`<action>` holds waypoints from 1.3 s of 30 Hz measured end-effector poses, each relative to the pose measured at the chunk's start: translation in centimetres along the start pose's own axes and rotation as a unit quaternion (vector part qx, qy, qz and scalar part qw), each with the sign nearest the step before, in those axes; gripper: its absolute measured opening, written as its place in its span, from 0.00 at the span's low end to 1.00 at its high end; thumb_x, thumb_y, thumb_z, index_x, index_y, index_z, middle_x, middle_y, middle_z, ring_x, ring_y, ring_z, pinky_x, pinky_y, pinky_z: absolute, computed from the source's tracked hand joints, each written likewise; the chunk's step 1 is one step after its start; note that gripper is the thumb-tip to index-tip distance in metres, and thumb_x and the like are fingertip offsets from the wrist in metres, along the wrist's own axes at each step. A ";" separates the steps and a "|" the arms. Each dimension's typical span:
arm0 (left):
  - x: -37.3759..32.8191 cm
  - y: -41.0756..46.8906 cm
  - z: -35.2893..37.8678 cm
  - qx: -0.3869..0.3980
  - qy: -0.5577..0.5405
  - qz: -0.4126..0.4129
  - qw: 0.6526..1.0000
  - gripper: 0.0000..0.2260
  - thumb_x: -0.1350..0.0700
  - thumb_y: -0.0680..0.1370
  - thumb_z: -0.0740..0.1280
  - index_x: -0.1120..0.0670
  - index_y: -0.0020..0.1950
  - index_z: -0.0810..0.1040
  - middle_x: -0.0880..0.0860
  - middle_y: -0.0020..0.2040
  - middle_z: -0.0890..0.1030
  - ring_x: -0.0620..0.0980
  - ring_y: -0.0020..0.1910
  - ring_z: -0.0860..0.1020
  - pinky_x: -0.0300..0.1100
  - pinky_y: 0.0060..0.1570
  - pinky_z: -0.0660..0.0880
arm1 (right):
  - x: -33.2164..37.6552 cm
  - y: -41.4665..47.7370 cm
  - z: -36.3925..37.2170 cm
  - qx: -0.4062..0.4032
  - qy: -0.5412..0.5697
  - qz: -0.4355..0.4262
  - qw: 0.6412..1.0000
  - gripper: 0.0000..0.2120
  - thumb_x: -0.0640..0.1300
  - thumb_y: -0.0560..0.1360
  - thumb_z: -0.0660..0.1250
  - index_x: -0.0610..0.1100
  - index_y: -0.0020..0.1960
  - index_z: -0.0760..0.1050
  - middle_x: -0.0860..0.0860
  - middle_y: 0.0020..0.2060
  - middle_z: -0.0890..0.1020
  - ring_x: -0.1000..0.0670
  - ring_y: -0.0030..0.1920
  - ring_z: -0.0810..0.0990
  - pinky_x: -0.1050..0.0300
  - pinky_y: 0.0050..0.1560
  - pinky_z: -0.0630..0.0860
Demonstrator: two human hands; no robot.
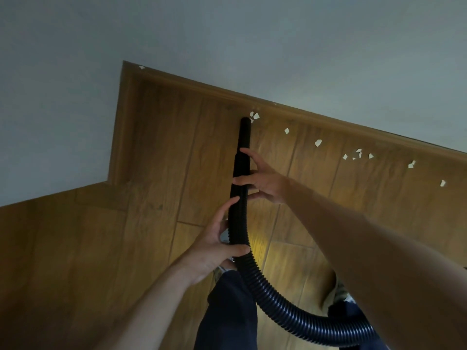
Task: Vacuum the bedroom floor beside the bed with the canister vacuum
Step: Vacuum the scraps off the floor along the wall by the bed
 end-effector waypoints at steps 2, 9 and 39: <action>-0.1 0.2 0.3 -0.006 0.002 0.001 1.000 0.43 0.72 0.71 0.73 0.26 0.66 0.67 0.52 0.67 0.73 0.60 0.59 0.79 0.49 0.39 0.82 | 0.1 0.0 -0.4 -0.003 0.004 -0.006 1.000 0.43 0.34 0.72 0.74 0.64 0.75 0.59 0.44 0.58 0.79 0.45 0.53 0.84 0.50 0.43 0.83; -0.9 0.7 0.8 -0.014 0.023 0.013 1.000 0.44 0.71 0.71 0.73 0.26 0.67 0.65 0.53 0.66 0.74 0.59 0.57 0.80 0.47 0.36 0.81 | 0.7 0.1 -1.1 -0.011 0.009 -0.020 1.000 0.43 0.34 0.72 0.74 0.63 0.75 0.58 0.45 0.58 0.79 0.47 0.52 0.84 0.53 0.40 0.83; 0.7 2.0 5.9 0.023 0.099 -0.040 0.994 0.43 0.72 0.72 0.71 0.27 0.68 0.66 0.58 0.61 0.75 0.51 0.47 0.82 0.49 0.38 0.81 | -3.6 -3.2 -6.8 -0.018 0.055 -0.017 0.998 0.43 0.35 0.72 0.74 0.65 0.74 0.59 0.44 0.59 0.78 0.45 0.52 0.84 0.52 0.42 0.83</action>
Point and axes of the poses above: each hand's wrist, its own y-axis towards the middle knuckle, its own z-axis out of the palm, x = y × z, the point moved 7 cm from there along y, towards the middle knuckle
